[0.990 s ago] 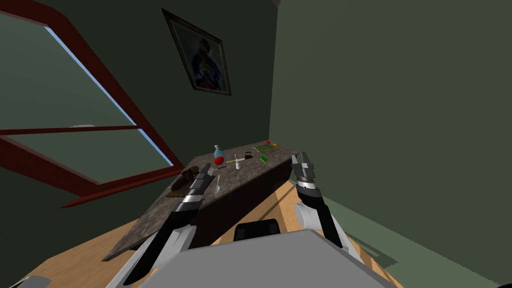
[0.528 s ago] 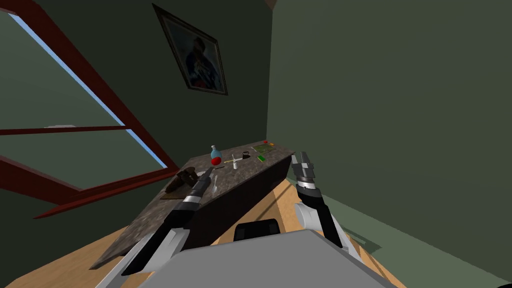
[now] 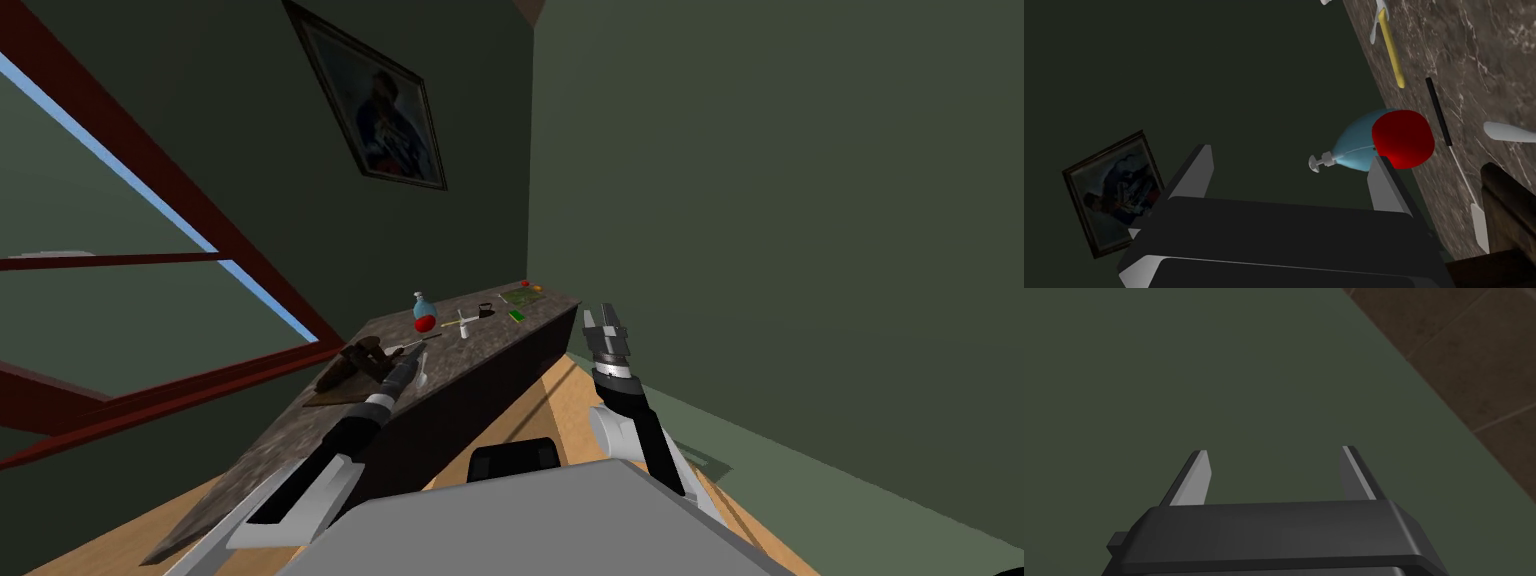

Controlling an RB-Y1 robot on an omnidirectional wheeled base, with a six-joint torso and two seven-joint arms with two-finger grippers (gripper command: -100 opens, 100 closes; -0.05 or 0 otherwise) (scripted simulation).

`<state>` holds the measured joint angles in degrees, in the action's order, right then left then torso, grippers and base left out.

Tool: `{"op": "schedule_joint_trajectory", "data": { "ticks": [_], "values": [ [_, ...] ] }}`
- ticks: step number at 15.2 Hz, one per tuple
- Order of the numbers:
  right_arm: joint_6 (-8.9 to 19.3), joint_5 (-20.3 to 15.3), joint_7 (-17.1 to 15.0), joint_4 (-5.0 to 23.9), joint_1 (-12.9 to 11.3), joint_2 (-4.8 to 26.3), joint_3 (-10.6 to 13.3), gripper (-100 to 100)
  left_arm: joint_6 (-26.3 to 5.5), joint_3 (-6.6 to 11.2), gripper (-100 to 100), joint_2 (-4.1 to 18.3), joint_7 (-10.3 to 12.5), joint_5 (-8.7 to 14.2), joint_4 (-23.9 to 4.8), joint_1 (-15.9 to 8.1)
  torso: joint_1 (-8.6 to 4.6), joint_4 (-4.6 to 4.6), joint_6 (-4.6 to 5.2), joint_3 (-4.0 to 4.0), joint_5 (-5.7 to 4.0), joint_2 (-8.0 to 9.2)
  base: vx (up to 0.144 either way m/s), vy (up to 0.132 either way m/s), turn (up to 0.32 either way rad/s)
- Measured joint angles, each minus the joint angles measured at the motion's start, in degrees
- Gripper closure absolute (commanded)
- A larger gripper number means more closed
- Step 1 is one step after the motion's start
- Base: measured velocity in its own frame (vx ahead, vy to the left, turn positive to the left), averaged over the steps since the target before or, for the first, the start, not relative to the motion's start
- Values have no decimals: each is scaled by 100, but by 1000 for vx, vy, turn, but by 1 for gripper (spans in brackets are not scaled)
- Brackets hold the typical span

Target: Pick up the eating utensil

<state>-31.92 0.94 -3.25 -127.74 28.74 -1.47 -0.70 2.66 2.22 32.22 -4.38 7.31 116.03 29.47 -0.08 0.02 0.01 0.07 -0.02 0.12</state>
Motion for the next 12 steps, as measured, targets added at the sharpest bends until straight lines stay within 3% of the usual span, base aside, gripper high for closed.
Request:
{"op": "schedule_joint_trajectory", "data": {
  "ticks": [7,12],
  "values": [
    [0,0,0,0,0,0,0,0,-783,24,-100,570,80,144,-226,-13,-1,-1,1,-2,0,-3,-21,-27,-80],
    [0,0,0,0,0,0,0,0,-1325,64,-100,1102,181,317,-490,-14,-6,0,0,-1,-1,-2,-21,-41,-93]
  ]
}}
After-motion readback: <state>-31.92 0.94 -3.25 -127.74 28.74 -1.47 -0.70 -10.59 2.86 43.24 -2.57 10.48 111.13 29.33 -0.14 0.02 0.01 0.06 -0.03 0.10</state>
